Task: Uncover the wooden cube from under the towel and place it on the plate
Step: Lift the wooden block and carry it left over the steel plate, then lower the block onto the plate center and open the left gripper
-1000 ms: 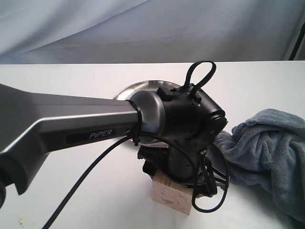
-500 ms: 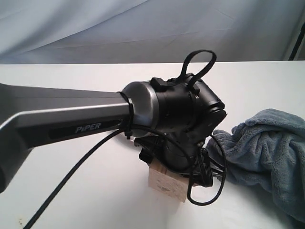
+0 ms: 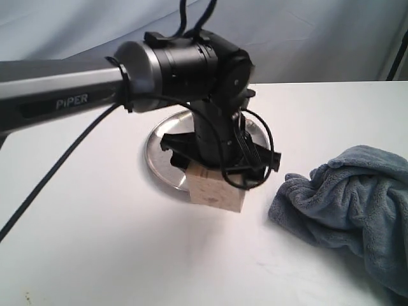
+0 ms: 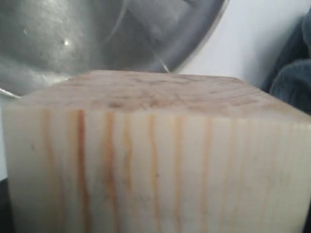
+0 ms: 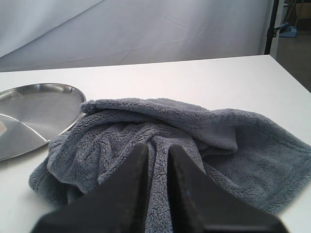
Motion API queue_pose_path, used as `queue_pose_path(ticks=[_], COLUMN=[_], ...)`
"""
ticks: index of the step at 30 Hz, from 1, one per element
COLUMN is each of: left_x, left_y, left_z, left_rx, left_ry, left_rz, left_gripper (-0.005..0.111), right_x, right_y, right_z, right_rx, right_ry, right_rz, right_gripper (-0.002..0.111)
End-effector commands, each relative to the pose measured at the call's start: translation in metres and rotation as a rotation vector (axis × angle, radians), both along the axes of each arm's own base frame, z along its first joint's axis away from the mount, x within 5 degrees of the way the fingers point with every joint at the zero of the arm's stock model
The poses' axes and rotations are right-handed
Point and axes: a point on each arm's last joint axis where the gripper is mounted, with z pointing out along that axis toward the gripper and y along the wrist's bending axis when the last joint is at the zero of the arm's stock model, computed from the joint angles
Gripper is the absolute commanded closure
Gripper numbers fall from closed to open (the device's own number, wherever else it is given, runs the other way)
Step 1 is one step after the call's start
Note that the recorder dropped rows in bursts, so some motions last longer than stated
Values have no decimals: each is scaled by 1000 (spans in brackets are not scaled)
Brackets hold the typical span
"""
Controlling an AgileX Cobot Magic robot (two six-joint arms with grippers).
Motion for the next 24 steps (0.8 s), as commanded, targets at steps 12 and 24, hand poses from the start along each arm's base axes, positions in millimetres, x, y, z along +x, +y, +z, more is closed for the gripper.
queue_pose_path(ticks=[12,24], left_x=[91,119], left_y=[29,19], left_z=[12,-43], left_rx=[-66,8], left_ry=[-54,-65], left_rz=[36,-9], left_gripper=[106,106], right_x=[0,0], right_y=[0,0], right_z=[-2,-2], right_rx=[9,9], right_ry=[6,6], right_rz=[5,5], right_gripper=[105,105])
